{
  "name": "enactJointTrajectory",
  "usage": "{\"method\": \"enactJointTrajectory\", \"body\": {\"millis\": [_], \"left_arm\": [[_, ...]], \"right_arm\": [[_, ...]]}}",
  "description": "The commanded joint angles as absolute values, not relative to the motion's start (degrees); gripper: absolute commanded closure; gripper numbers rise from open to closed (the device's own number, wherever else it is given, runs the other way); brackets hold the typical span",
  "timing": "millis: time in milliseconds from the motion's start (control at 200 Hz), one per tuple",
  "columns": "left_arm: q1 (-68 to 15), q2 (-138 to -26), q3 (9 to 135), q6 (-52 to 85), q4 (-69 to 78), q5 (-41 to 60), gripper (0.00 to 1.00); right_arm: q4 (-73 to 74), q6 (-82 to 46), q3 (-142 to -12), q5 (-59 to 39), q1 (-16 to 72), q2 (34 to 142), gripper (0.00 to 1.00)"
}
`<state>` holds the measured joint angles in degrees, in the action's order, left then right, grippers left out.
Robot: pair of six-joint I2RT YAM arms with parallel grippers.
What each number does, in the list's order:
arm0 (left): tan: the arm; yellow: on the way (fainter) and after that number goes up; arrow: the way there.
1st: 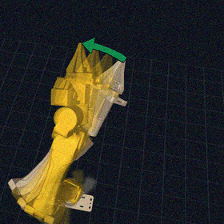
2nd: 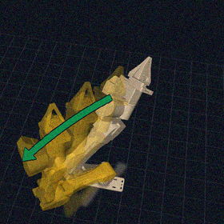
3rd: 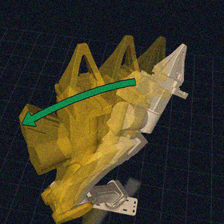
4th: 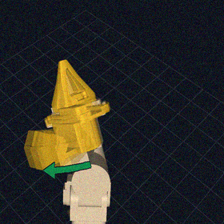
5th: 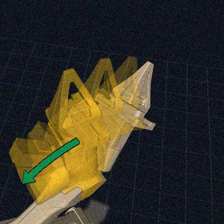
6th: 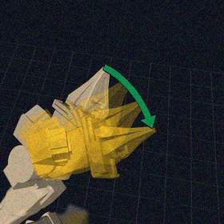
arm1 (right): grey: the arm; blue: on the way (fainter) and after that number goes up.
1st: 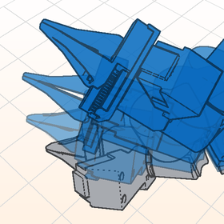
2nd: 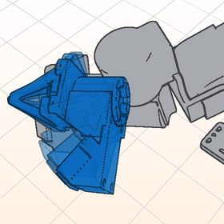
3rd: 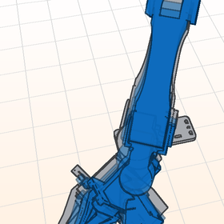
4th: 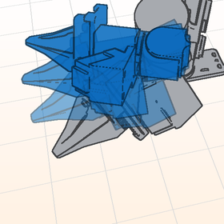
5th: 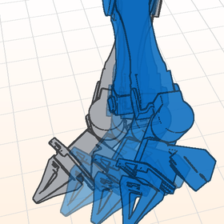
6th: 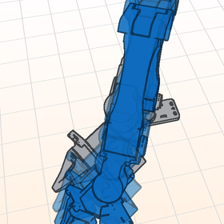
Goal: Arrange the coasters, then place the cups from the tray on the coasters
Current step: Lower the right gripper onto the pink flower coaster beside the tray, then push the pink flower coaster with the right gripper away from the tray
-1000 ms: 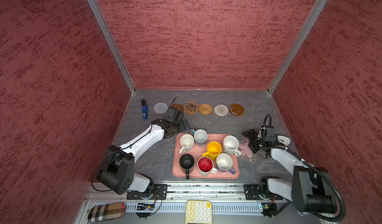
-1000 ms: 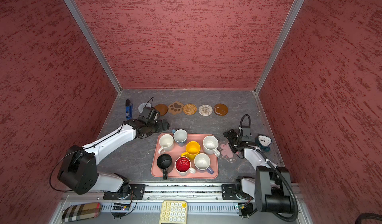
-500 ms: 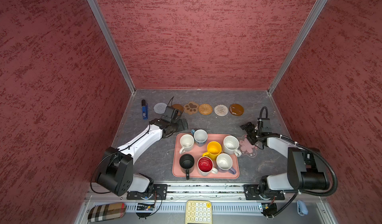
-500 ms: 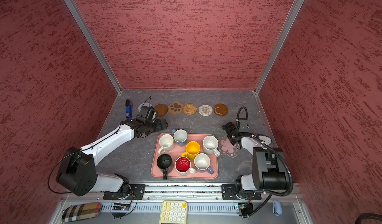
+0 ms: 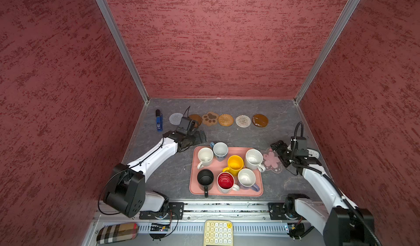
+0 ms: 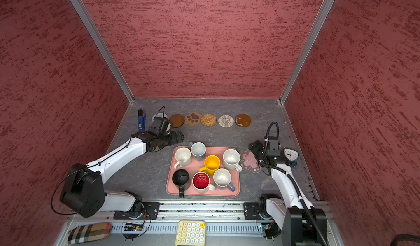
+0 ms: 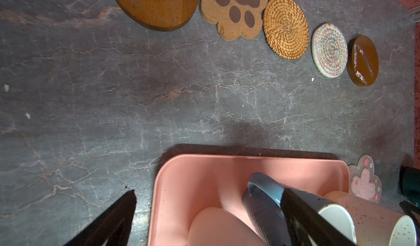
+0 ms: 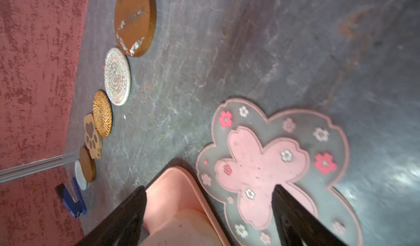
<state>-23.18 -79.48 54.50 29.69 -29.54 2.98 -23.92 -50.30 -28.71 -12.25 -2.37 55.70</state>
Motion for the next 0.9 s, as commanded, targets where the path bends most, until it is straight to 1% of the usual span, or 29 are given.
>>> {"method": "enactJointTrajectory", "body": {"millis": [0, 316, 506, 897], "left_arm": [[-22.9, -78.8, 54.1, 28.7, -29.0, 3.4, 0.0], [-22.9, -76.2, 53.3, 28.8, -30.8, 1.7, 0.0], [-22.5, -74.9, 52.1, 28.8, -31.1, 1.3, 0.0], [-22.3, -72.7, 51.6, 29.0, -32.4, 0.9, 0.0]], "right_arm": [[-29.5, -50.5, -27.6, -12.6, -1.2, 52.6, 0.14], [-31.0, -56.4, -23.5, -11.5, 6.3, 47.8, 0.14], [-29.6, -60.5, -20.6, -10.2, 10.6, 47.0, 0.14], [-25.3, -67.1, -16.5, -8.8, 11.9, 47.0, 0.13]]}}
